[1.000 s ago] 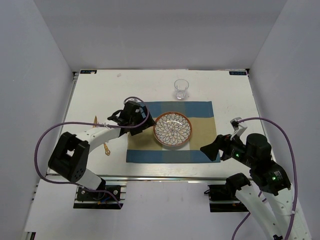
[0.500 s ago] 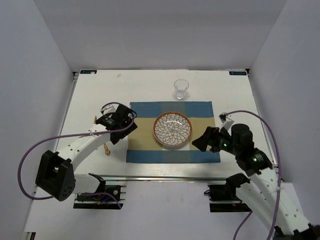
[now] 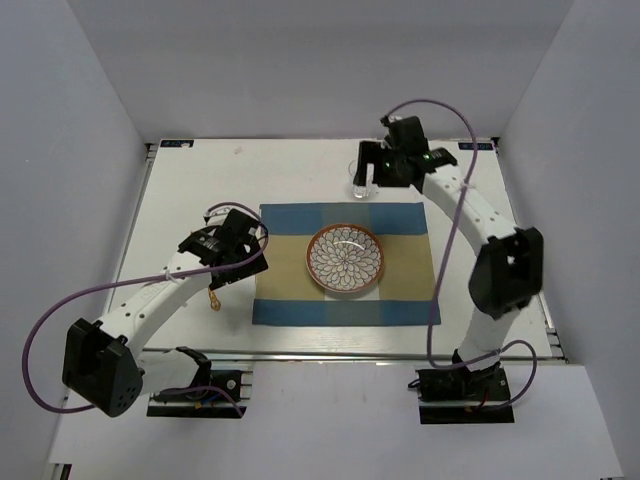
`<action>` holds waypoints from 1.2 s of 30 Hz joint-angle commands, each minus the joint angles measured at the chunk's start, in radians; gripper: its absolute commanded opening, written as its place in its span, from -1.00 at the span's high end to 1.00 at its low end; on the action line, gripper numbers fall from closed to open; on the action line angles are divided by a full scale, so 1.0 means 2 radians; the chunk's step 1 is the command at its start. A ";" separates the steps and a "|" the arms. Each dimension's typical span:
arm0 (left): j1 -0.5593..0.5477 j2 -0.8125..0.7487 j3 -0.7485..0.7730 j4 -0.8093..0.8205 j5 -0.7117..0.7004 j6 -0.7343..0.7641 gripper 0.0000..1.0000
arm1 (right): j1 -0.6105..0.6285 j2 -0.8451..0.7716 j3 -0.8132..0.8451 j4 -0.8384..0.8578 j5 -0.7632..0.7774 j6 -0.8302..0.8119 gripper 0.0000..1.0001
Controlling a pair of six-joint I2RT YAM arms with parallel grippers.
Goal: Set the dinner table for one person
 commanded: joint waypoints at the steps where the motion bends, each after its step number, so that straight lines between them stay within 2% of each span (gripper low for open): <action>1: -0.003 -0.013 0.030 -0.023 0.022 0.070 -0.96 | 0.001 0.097 0.148 -0.086 0.060 -0.068 -0.77; 2: -0.003 -0.012 0.031 -0.023 0.022 0.076 -0.96 | 0.002 0.125 0.232 -0.103 0.063 -0.080 -0.76; 3: -0.007 -0.012 0.031 -0.023 0.024 0.086 -0.96 | 0.003 0.175 0.271 -0.117 0.068 -0.089 -0.72; 6: -0.007 -0.010 0.027 -0.004 0.049 0.104 -0.96 | 0.006 0.230 0.352 -0.125 0.072 -0.133 -0.72; 8: -0.001 -0.009 0.023 0.008 0.077 0.122 -0.96 | 0.007 0.231 0.336 -0.068 0.071 -0.154 -0.72; 15: 0.000 -0.026 0.010 0.026 0.094 0.131 -0.96 | 0.012 0.249 0.308 -0.009 0.029 -0.170 -0.54; 17: 0.000 -0.024 0.010 0.027 0.096 0.131 -0.96 | 0.021 0.261 0.306 -0.004 0.009 -0.186 -0.53; 28: 0.000 -0.036 0.000 0.041 0.105 0.134 -0.96 | 0.028 0.327 0.329 -0.001 0.034 -0.180 -0.45; 29: 0.000 -0.036 -0.002 0.046 0.109 0.136 -0.96 | 0.030 0.330 0.332 0.001 0.039 -0.181 -0.33; 31: 0.000 -0.034 -0.003 0.048 0.118 0.139 -0.96 | 0.033 0.333 0.332 0.002 0.046 -0.181 -0.21; 32: 0.000 -0.033 -0.003 0.046 0.118 0.139 -0.96 | 0.034 0.333 0.332 0.003 0.053 -0.180 0.29; 33: 0.000 -0.033 -0.002 0.046 0.117 0.139 -0.96 | 0.033 0.331 0.330 0.002 0.054 -0.180 0.56; 35: 0.000 -0.035 -0.005 0.048 0.116 0.139 -0.96 | 0.036 0.318 0.328 0.005 0.087 -0.180 1.00; 36: 0.000 -0.038 -0.006 0.049 0.118 0.138 -0.96 | 0.040 0.310 0.319 0.007 0.102 -0.180 1.00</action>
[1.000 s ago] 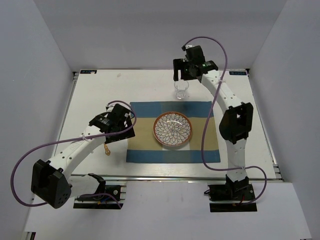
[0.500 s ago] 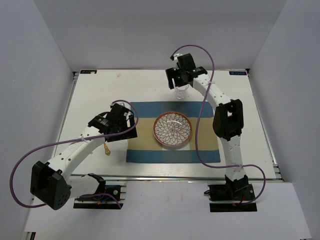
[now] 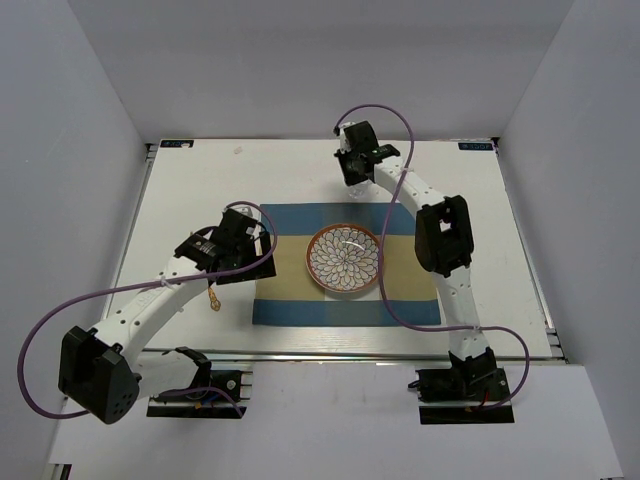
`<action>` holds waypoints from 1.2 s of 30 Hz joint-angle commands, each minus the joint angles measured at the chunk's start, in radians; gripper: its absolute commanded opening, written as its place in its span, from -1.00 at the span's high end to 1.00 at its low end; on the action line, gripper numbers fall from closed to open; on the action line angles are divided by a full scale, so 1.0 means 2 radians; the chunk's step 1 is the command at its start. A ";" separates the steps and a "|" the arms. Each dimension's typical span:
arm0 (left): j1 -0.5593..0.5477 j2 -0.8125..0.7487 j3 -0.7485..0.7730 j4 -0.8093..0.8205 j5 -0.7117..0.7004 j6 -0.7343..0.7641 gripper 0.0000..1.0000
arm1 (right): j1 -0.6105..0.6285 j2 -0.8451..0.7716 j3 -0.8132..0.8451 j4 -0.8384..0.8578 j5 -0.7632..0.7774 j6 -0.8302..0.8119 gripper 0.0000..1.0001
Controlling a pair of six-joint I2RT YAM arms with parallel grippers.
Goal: Set the dinner table for one person
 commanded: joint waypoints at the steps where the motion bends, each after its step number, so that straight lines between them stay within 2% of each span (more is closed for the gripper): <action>1: 0.002 -0.021 -0.006 0.012 0.010 0.005 -0.96 | 0.011 -0.044 -0.001 0.010 0.068 -0.002 1.00; 5: 0.002 -0.029 -0.008 0.012 0.007 0.003 -0.96 | 0.015 -0.101 -0.021 -0.026 0.142 0.028 1.00; 12: 0.002 -0.040 -0.012 0.015 0.008 0.000 -0.96 | 0.008 -0.176 -0.091 -0.105 0.199 0.076 1.00; 16: 0.002 -0.048 -0.015 0.018 0.009 -0.001 -0.96 | -0.002 -0.214 -0.199 -0.070 0.178 0.083 1.00; 21: 0.002 -0.052 -0.015 0.018 0.007 -0.003 -0.96 | -0.021 -0.241 -0.272 -0.018 0.159 0.092 1.00; 23: 0.002 -0.056 -0.017 0.019 0.010 -0.002 -0.96 | -0.029 -0.248 -0.308 0.014 0.128 0.084 1.00; 36: 0.002 -0.066 -0.022 0.029 0.019 0.002 -0.96 | -0.054 -0.200 -0.294 0.040 0.093 0.083 1.00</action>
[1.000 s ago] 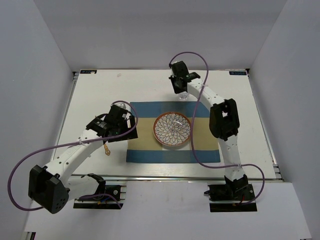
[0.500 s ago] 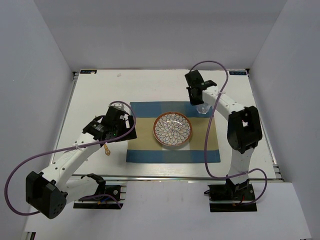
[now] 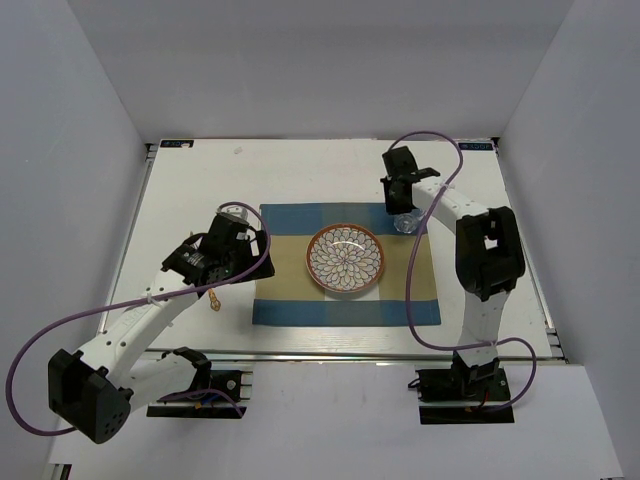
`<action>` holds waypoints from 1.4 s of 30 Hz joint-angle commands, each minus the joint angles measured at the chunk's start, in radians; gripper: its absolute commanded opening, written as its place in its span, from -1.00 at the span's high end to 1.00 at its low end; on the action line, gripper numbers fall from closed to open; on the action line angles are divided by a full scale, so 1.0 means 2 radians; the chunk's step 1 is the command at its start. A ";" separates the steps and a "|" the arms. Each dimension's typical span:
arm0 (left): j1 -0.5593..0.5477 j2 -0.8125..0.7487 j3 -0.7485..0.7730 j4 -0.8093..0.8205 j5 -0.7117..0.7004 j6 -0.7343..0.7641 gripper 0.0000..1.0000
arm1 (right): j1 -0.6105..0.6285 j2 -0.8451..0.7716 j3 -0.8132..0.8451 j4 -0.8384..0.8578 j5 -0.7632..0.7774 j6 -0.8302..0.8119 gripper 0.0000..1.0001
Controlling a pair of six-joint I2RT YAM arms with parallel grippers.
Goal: Set the dinner table for one person
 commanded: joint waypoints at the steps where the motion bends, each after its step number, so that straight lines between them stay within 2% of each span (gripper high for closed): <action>1: 0.002 -0.009 -0.003 0.007 0.008 0.003 -0.96 | 0.000 0.013 0.028 0.016 -0.007 0.001 1.00; 4: 0.002 -0.009 -0.003 0.008 0.008 0.004 -0.96 | -0.001 0.022 0.044 -0.001 -0.001 0.007 1.00; 5: 0.002 -0.009 -0.003 0.008 0.008 0.004 -0.96 | 0.001 0.022 0.046 -0.005 0.000 0.009 0.94; 6: 0.002 -0.009 -0.003 0.008 0.007 0.004 -0.96 | 0.001 0.021 0.049 -0.011 0.000 0.013 0.50; 7: 0.002 -0.009 -0.003 0.008 0.006 0.003 -0.96 | 0.002 0.014 0.049 -0.013 -0.001 0.019 -0.11; 8: 0.002 -0.009 -0.003 0.007 0.005 0.002 -0.96 | 0.002 0.009 0.050 -0.016 -0.004 0.020 -0.56; 9: 0.002 -0.009 -0.003 0.006 0.000 0.002 -0.96 | 0.002 0.001 0.054 -0.015 -0.010 0.021 -0.72; 10: 0.002 -0.009 -0.002 0.003 -0.003 -0.001 -0.96 | 0.004 -0.012 0.058 -0.016 -0.023 0.024 -0.79; 11: 0.002 -0.008 -0.001 0.003 -0.006 -0.004 -0.96 | 0.005 -0.021 0.062 -0.016 -0.046 0.024 -0.79; 15: 0.002 0.010 0.005 -0.013 -0.044 -0.027 -0.96 | 0.009 -0.076 0.085 -0.031 -0.058 0.032 -0.79; 17: 0.006 0.027 0.012 -0.032 -0.087 -0.062 -0.96 | 0.013 -0.108 0.070 -0.018 -0.072 0.038 -0.79; 18: 0.006 0.034 0.015 -0.049 -0.122 -0.091 -0.96 | 0.013 -0.141 0.046 -0.011 -0.082 0.041 -0.79; 22: 0.030 0.057 0.007 -0.075 -0.189 -0.167 -0.96 | 0.023 -0.218 -0.052 0.067 -0.233 0.053 -0.78; 24: 0.066 0.073 -0.004 -0.066 -0.183 -0.180 -0.96 | 0.035 -0.249 -0.089 0.101 -0.265 0.073 -0.79; 25: 0.080 0.078 -0.007 -0.060 -0.170 -0.181 -0.96 | 0.045 -0.264 -0.139 0.120 -0.288 0.080 -0.78; 27: 0.111 0.089 -0.008 -0.044 -0.153 -0.169 -0.96 | 0.067 -0.307 -0.192 0.169 -0.299 0.105 -0.78; 28: 0.143 0.099 -0.006 -0.043 -0.138 -0.164 -0.96 | 0.071 -0.320 -0.237 0.184 -0.309 0.111 -0.78; 30: 0.173 0.109 0.012 -0.056 -0.137 -0.150 -0.96 | 0.093 -0.356 -0.272 0.206 -0.314 0.125 -0.79; 34: 0.268 0.109 0.029 -0.076 -0.130 -0.129 -0.96 | 0.123 -0.411 -0.346 0.222 -0.315 0.138 -0.79; 38: 0.321 0.127 0.029 -0.064 -0.117 -0.088 -0.96 | 0.137 -0.463 -0.394 0.236 -0.324 0.145 -0.78; 42: 0.348 0.183 0.055 -0.047 -0.100 -0.006 -0.96 | 0.144 -0.475 -0.427 0.277 -0.349 0.149 -0.78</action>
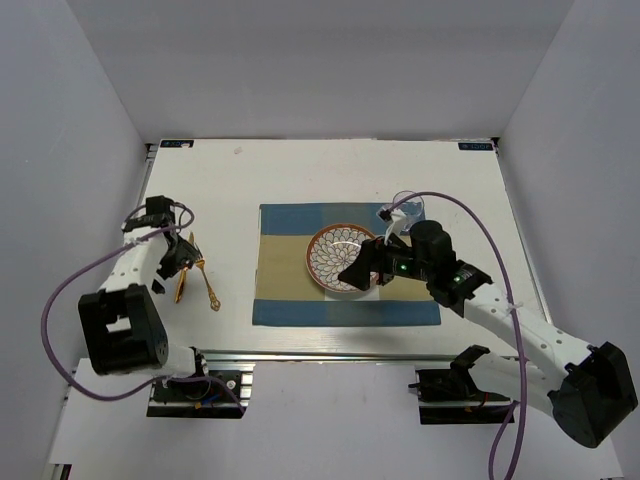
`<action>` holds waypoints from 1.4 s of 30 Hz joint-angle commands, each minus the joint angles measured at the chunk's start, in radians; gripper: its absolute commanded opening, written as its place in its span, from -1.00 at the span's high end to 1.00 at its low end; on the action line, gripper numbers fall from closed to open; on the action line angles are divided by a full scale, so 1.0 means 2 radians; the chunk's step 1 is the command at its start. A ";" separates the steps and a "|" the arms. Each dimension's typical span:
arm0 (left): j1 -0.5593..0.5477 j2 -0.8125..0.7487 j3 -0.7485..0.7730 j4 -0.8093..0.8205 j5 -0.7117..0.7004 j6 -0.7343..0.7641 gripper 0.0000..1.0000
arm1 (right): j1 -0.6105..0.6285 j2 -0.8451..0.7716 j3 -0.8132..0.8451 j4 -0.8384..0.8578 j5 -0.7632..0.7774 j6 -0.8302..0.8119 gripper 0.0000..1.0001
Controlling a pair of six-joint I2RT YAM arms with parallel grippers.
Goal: Set the dinner table for one person
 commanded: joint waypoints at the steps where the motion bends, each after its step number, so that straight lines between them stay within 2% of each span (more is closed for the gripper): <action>1: 0.019 0.043 0.044 0.021 0.031 0.087 -0.96 | 0.005 -0.005 -0.021 0.060 -0.039 0.005 -0.79; 4: 0.032 0.074 0.056 0.027 0.043 0.123 -0.96 | 0.008 -0.003 -0.032 0.071 -0.062 -0.003 -0.78; 8: 0.044 0.074 0.037 0.074 0.024 0.128 -0.96 | 0.013 -0.006 -0.050 0.094 -0.078 -0.003 -0.79; 12: 0.058 0.092 0.045 0.101 0.077 0.163 -0.96 | 0.016 -0.005 -0.068 0.125 -0.095 -0.001 -0.79; 16: 0.063 0.102 0.039 0.125 0.146 0.191 -0.86 | 0.016 -0.006 -0.079 0.132 -0.100 -0.003 -0.79; 22: 0.063 0.127 0.019 0.143 0.165 0.209 -0.80 | 0.016 -0.010 -0.078 0.136 -0.105 -0.011 -0.79; 23: 0.063 0.131 0.019 0.144 0.160 0.210 -0.79 | 0.017 -0.009 -0.078 0.137 -0.105 -0.012 -0.79; 25: 0.063 0.141 0.019 0.142 0.148 0.208 -0.57 | 0.016 -0.011 -0.080 0.135 -0.106 -0.016 -0.78; 36: 0.063 0.152 0.005 0.134 0.107 0.199 -0.50 | 0.014 -0.021 -0.084 0.130 -0.102 -0.029 -0.79; 38: 0.063 0.152 0.005 0.135 0.104 0.199 -0.28 | 0.015 -0.022 -0.084 0.128 -0.100 -0.030 -0.79; 40: 0.063 0.162 0.006 0.131 0.097 0.196 -0.17 | 0.016 -0.027 -0.087 0.128 -0.099 -0.031 -0.79; 42: 0.063 0.171 0.009 0.128 0.092 0.193 -0.14 | 0.013 -0.031 -0.087 0.123 -0.095 -0.032 -0.79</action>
